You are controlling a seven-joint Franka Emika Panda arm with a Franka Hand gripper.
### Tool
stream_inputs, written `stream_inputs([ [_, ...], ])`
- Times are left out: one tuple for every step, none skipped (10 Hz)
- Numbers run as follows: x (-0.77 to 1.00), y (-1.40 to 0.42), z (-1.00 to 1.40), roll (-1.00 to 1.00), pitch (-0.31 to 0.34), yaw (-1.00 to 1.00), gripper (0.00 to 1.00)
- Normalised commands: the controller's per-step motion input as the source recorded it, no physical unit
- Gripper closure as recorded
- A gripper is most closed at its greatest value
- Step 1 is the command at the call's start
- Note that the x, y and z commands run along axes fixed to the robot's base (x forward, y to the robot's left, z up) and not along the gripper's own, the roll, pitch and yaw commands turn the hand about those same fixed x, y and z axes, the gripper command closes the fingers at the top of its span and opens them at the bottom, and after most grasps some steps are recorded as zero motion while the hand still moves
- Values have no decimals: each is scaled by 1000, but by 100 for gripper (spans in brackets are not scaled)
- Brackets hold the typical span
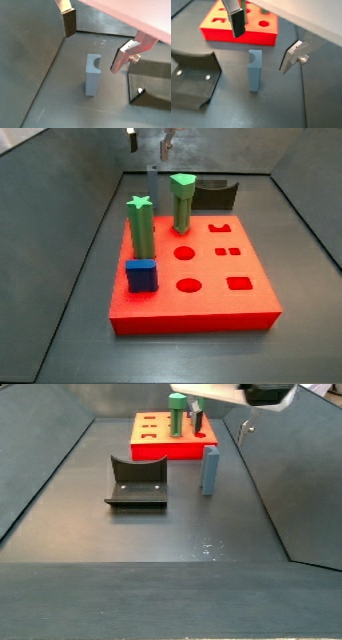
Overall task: Pick up the arch object. Move up. Rotate the arch object. Move to above the board. Insert the arch object.
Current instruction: Rotate the arch object.
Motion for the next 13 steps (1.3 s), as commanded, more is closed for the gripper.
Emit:
stream_inputs([
  [43,23,-43,-2,1,-1000,0],
  [43,23,-43,-2,1,-1000,0],
  [43,23,-42,-2,1,-1000,0],
  [42,23,-42,-2,1,-1000,0],
  [42,23,-41,-3,2,-1000,0],
  [42,23,-41,-3,2,-1000,0],
  [42,23,-40,-3,2,-1000,0],
  [41,23,-40,-4,2,-1000,0],
  [41,23,-40,-4,3,-1000,0],
  [41,23,-40,-5,3,-1000,0],
  [41,23,-40,-7,4,-1000,0],
  [41,23,-40,-7,4,-796,0],
  [41,23,-40,-7,4,-480,0],
])
